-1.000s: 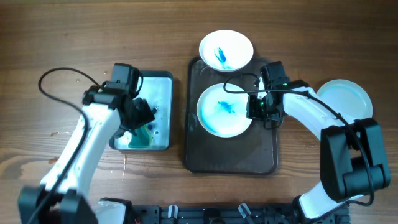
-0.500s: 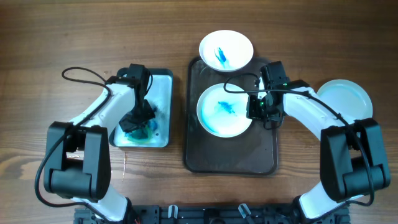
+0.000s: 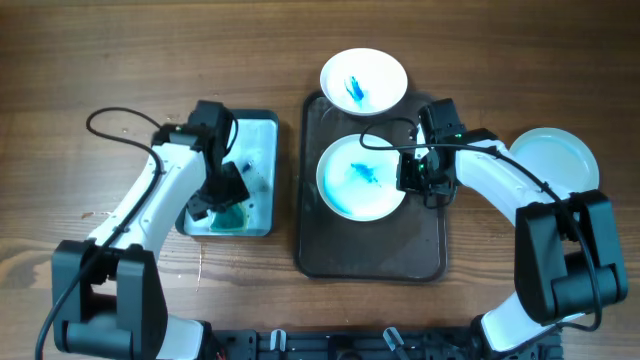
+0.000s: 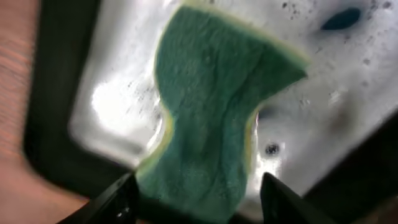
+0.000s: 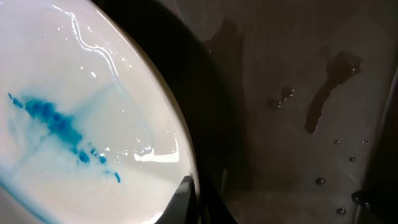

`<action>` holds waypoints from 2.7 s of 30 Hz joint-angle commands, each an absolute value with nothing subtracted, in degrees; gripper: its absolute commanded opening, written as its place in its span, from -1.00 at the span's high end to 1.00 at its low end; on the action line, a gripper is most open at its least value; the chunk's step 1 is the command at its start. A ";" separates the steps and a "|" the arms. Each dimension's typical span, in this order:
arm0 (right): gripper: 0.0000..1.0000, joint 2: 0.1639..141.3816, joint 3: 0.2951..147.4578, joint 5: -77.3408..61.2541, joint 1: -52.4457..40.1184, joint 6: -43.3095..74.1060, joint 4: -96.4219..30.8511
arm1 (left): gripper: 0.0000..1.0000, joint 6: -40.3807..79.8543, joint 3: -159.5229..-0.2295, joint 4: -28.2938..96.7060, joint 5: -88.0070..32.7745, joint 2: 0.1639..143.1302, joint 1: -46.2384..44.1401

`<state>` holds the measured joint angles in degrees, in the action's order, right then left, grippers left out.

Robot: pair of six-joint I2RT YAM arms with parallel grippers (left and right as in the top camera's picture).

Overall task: Clean dirty plates on tray and stack at the side
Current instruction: 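Grasp the sponge with the left gripper and bring it to the plate, then scrub the lower plate with the sponge while the right gripper holds it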

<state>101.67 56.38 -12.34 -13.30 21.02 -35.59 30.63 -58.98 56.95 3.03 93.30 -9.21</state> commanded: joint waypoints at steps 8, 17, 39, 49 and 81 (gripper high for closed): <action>0.92 101.97 54.89 -8.69 -13.30 6.44 -32.64 | 0.92 31.86 -49.50 46.61 2.44 93.36 -9.21; 0.91 102.00 54.83 -8.95 -13.32 14.35 -30.96 | 0.92 28.67 -67.64 62.65 2.35 91.81 -9.67; 0.91 102.00 54.83 -8.93 -13.32 17.58 -32.64 | 0.92 46.19 -72.01 24.18 -15.64 111.74 -36.77; 0.91 102.00 54.83 -8.93 -13.32 17.58 -32.64 | 0.92 43.88 -72.77 37.54 5.13 115.66 -36.05; 0.91 102.00 54.83 -8.91 -13.32 16.49 -33.67 | 0.92 41.19 -75.77 33.23 -19.46 122.85 -37.74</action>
